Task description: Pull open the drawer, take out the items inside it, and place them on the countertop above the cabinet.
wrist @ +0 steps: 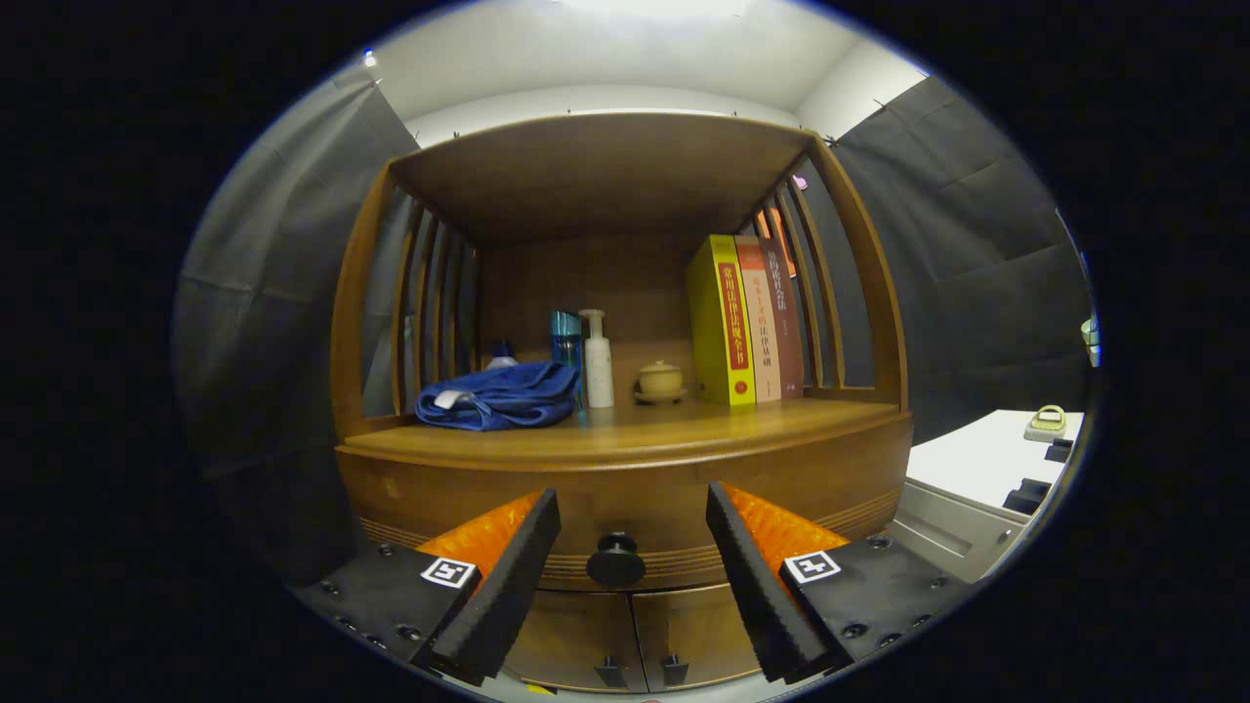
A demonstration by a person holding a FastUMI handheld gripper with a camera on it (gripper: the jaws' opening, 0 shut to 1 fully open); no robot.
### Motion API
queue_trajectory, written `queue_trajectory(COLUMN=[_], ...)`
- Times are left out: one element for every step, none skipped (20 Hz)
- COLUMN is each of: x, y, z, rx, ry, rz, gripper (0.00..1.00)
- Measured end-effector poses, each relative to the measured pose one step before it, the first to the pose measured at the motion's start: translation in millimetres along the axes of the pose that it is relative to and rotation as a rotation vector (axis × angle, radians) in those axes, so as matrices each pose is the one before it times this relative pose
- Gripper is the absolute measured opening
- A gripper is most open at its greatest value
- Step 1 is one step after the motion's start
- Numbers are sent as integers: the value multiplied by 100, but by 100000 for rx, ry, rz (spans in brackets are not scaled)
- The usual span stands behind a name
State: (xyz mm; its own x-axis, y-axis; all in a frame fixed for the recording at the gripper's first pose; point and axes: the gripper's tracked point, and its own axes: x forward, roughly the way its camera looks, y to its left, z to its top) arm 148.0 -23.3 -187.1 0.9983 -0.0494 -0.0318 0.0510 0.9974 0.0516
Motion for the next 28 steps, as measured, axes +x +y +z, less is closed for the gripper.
queue_trajectory(x=[751,644,446,348,448,271,277,346,390,347,206,177,6,-38,-258,220,-232,129,108,-42,195,-325,119,9,-447,-625,-691,-787], y=[-429,-145,166,107,40,40,243,187,230,128,240,307,349,269,55,-194,127,249,77,-106,-158,-86,15,158,31,-2,-75,-83], z=[-1013,-1048,-851,-571,-200,-179,-210,-353,-506,-438,-334,-265,53,147,-37,-84,-35,-133,-38,47,-35,82,-173,-132,-101,27,-49,-23], rx=[-928,-967,-872,-707,-679,-642,-1058,-961,-378,298,726,374,510,-630,-2035,-1052,1182,1756,1267,-383,-747,-1452,-565,757,1484,1190,498,-212], ry=[1950,2144,2237,805,-21,-167,657,1199,1228,1146,921,707,246,-994,449,242,385,808,1274,897,803,481,773,655,660,296,74,291], rz=[-491,255,712,456,-43,-327,276,59,265,-46,141,408,1073,80,-327,-435,-5,499,425,540,85,-309,-26,17,91,-18,-226,-346], gripper=[99,99,99,99,99,99,99,94,90,85,80,76,71,66,62,57,52,48,43,38,35,32,32,32,32,32,32,32])
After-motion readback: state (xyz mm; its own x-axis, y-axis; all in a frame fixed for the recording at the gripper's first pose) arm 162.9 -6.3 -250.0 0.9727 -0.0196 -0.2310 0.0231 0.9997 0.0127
